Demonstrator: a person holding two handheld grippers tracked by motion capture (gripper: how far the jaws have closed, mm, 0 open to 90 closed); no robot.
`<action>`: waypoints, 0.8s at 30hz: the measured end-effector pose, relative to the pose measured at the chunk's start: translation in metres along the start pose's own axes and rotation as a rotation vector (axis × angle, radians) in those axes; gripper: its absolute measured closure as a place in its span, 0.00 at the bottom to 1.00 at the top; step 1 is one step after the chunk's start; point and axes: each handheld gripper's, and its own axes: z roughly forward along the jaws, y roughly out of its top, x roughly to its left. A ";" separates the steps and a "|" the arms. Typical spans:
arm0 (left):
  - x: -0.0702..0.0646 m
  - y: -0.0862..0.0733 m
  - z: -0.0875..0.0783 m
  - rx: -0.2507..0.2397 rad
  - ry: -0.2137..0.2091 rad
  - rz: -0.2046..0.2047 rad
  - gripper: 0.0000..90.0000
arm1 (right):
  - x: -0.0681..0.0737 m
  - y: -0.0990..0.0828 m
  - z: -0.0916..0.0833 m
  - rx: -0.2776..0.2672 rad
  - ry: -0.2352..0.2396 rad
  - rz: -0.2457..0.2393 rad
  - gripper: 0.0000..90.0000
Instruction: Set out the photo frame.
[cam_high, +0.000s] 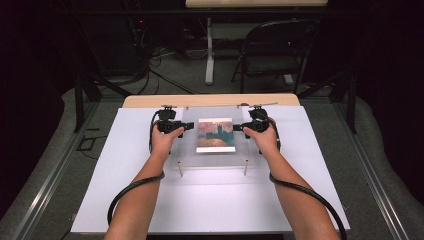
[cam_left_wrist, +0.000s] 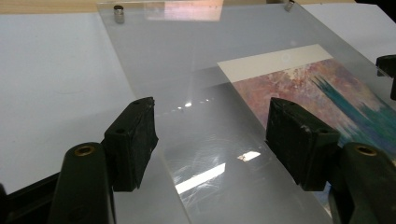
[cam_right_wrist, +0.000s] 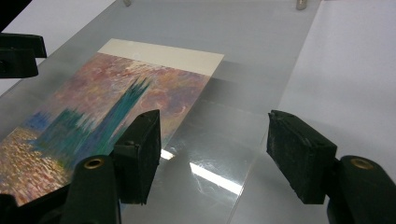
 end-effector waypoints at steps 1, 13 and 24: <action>0.002 0.000 0.000 0.001 0.004 -0.003 0.36 | -0.001 0.000 0.000 0.001 0.003 0.002 0.39; 0.010 -0.005 0.004 0.027 -0.021 -0.057 0.33 | -0.004 0.000 0.005 0.005 0.007 0.024 0.38; 0.009 -0.006 0.013 0.039 -0.065 -0.065 0.30 | -0.007 0.003 0.011 0.007 0.007 0.044 0.36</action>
